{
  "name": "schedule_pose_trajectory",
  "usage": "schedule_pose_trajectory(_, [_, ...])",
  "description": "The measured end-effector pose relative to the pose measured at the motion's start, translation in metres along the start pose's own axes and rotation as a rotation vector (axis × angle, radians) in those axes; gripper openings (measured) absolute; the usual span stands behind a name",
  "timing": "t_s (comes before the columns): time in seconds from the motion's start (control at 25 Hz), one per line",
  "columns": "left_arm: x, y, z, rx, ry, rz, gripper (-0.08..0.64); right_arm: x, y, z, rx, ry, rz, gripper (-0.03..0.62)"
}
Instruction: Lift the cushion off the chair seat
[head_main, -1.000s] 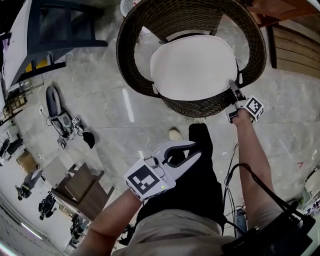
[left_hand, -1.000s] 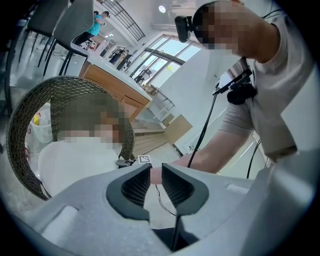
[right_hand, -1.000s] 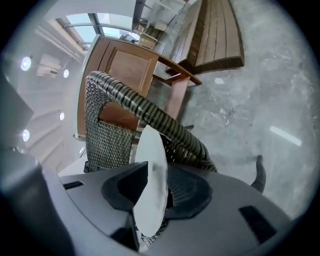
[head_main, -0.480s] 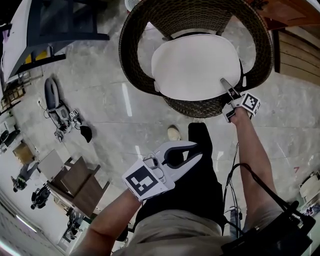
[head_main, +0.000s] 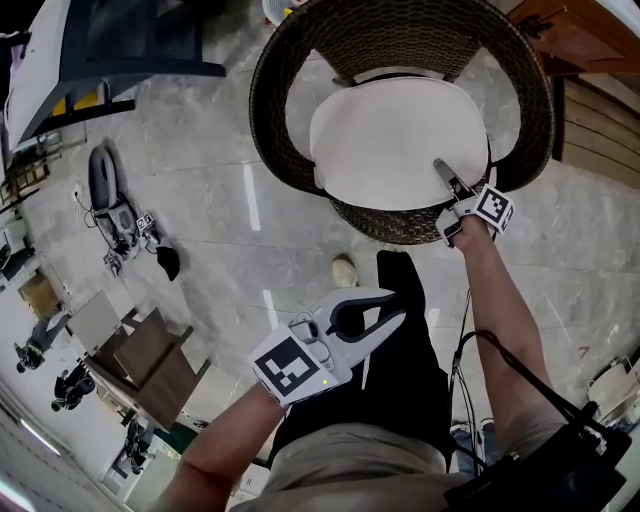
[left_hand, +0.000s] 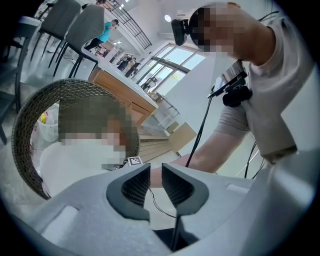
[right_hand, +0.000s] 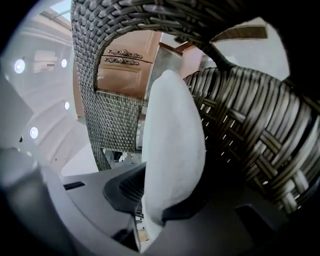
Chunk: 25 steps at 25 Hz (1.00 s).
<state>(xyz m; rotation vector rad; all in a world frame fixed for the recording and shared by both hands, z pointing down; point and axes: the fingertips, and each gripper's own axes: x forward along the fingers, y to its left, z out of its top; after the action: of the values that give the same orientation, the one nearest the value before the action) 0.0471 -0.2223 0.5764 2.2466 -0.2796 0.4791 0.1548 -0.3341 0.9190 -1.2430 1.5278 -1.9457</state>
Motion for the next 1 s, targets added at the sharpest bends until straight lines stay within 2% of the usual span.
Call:
schedule_pose_trajectory(0.28, [0.000, 0.004, 0.017, -0.001, -0.025, 0.021, 0.057, -0.003, 0.009, -0.001, 0.008, -0.002, -0.038, 0.075])
schedule_pose_trajectory(0.64, [-0.012, 0.001, 0.035, -0.014, -0.067, 0.058, 0.055, -0.006, 0.038, 0.002, 0.008, 0.006, -0.026, 0.057])
schedule_pose_trajectory(0.8, [-0.019, -0.006, 0.034, 0.002, -0.067, 0.066, 0.054, -0.013, 0.049, 0.004, -0.029, -0.003, -0.038, 0.052])
schedule_pose_trajectory(1.0, [-0.029, -0.020, 0.040, 0.025, -0.089, 0.075, 0.032, -0.027, 0.065, 0.006, -0.028, -0.014, -0.029, 0.051])
